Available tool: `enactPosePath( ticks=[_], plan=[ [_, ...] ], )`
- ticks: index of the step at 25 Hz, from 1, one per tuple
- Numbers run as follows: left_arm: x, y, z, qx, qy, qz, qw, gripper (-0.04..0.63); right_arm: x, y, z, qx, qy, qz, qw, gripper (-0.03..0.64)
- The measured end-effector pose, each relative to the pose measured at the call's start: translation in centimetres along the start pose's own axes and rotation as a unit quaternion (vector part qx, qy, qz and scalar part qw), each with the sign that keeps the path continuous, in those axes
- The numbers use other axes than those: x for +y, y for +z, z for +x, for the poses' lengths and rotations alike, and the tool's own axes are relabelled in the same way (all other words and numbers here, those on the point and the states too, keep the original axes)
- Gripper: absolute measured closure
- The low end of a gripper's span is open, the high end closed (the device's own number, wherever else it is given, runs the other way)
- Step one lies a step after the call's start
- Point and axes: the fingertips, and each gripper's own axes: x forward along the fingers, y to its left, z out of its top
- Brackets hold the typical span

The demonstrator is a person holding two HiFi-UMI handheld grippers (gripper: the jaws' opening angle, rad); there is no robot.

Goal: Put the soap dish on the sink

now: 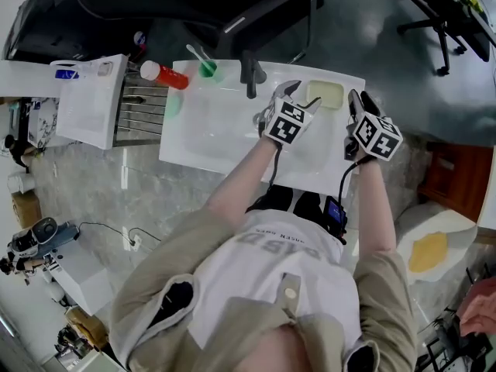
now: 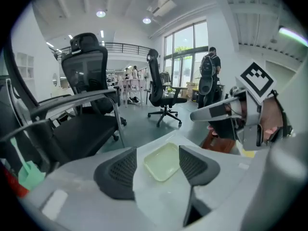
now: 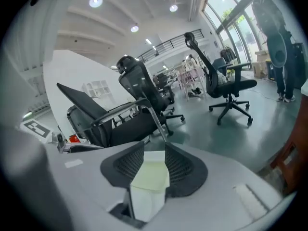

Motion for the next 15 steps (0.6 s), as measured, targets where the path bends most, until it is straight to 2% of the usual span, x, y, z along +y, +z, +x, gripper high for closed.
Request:
enactPosePath(
  ticks=[2,7,10,15],
  plan=[
    [-0.2,1.7,-1.7,-0.033,0.012,0.004,0.9994,0.307,1.0,1.3,-1.6,-0.035,0.002,-0.023,0.999,0.476],
    [-0.6,4.6,-5.8,-0.102,0.035,-0.007,0.9941,0.365,4.1,4.0,-6.0,-0.106,0.01,-0.089,0.99,0.486],
    [-1.2,6.1,-8.2,-0.137,0.045,-0.009,0.9894,0.421,5.7,5.1,-8.8,-0.137,0.01,-0.131,0.982,0.513],
    [-2.5,8.4,-11.9,-0.195,0.063,0.012,0.9788,0.496,7.8,5.9,-12.3,-0.171,0.003,-0.185,0.968,0.56]
  ],
)
